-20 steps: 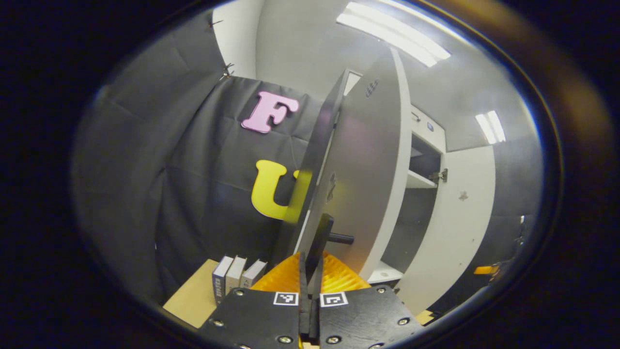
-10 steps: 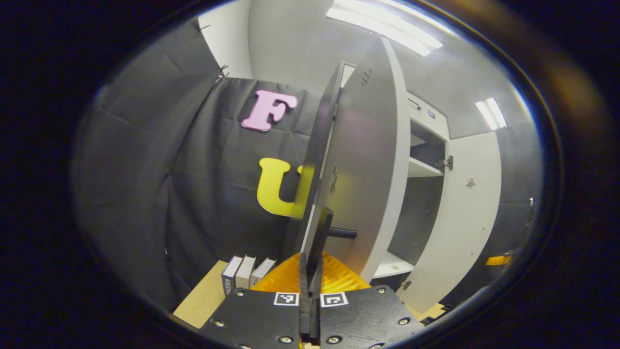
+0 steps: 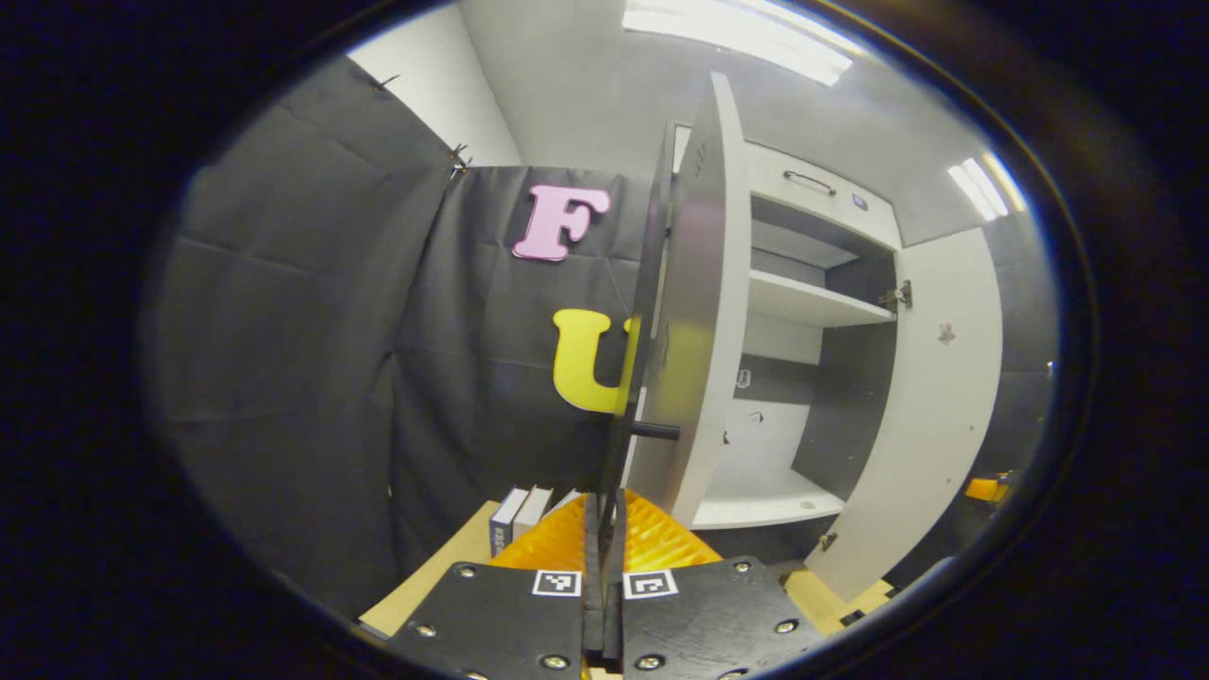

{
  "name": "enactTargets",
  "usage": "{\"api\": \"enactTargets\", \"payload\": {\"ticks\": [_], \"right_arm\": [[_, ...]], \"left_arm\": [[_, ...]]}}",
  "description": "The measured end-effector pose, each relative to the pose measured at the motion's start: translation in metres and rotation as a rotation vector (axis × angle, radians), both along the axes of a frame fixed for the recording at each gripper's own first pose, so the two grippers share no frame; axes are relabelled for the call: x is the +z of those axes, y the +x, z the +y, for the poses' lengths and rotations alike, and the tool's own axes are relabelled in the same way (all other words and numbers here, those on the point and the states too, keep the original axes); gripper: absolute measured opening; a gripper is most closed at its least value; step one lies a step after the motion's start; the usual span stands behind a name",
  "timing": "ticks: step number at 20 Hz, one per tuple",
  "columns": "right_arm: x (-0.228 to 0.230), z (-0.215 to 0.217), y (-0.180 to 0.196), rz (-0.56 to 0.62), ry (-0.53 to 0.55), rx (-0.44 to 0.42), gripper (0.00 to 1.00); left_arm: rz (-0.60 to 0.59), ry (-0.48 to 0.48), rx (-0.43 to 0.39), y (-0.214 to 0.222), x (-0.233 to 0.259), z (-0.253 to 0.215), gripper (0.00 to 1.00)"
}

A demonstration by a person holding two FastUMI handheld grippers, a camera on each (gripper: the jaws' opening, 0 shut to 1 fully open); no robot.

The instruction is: Open the right door of the double-door shoe cabinet with the right hand, and open the left door with the left hand.

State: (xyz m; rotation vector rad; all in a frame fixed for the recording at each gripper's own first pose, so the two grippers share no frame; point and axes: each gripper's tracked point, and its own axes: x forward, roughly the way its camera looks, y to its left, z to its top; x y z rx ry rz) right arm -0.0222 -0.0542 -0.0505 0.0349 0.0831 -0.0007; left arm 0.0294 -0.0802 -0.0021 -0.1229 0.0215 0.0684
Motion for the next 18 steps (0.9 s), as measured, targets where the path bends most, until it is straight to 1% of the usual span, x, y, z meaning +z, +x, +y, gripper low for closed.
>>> {"api": "enactTargets", "payload": {"ticks": [1, 2, 3, 4, 5, 6, 7, 8, 9, 10, 13, 15, 18], "right_arm": [[0.003, 0.003, 0.005, -0.018, -0.013, 0.020, 0.98], [0.004, 0.007, 0.010, -0.032, -0.024, 0.043, 0.93], [0.006, 0.012, 0.012, -0.041, -0.031, 0.073, 0.93], [0.006, 0.015, 0.013, -0.043, -0.029, 0.098, 0.98], [0.006, 0.016, 0.009, -0.043, -0.022, 0.123, 0.93], [0.005, 0.012, 0.002, -0.047, -0.008, 0.142, 0.98], [0.006, 0.010, 0.001, -0.055, 0.010, 0.156, 0.98], [0.008, 0.007, 0.001, -0.064, 0.027, 0.165, 0.93], [0.010, 0.003, 0.000, -0.073, 0.039, 0.173, 0.93], [0.011, -0.001, 0.000, -0.075, 0.045, 0.180, 0.98], [0.014, -0.008, -0.009, -0.076, 0.038, 0.222, 0.98], [0.020, -0.012, -0.017, -0.098, 0.001, 0.247, 0.98], [0.021, -0.021, -0.027, -0.121, -0.043, 0.238, 0.98]], "left_arm": [[-0.005, 0.028, 0.039, -0.003, 0.004, 0.001, 0.01], [-0.018, 0.049, 0.075, -0.006, 0.008, 0.003, 0.02], [-0.033, 0.055, 0.102, -0.014, 0.012, -0.001, 0.04], [-0.054, 0.047, 0.112, -0.016, 0.014, -0.005, 0.10], [-0.071, 0.036, 0.119, -0.024, 0.017, -0.011, 0.27], [-0.085, 0.029, 0.121, -0.032, 0.018, -0.019, 0.45], [-0.101, 0.031, 0.129, -0.049, 0.019, -0.030, 0.62], [-0.108, 0.046, 0.143, -0.058, 0.021, -0.035, 0.73], [-0.107, 0.071, 0.154, -0.066, 0.023, -0.043, 0.84], [-0.100, 0.103, 0.158, -0.071, 0.021, -0.052, 0.96], [-0.088, 0.171, 0.159, -0.080, 0.018, -0.084, 0.96], [-0.097, 0.186, 0.149, -0.085, 0.018, -0.107, 0.96], [-0.095, 0.201, 0.115, -0.088, 0.013, -0.135, 0.96]]}}
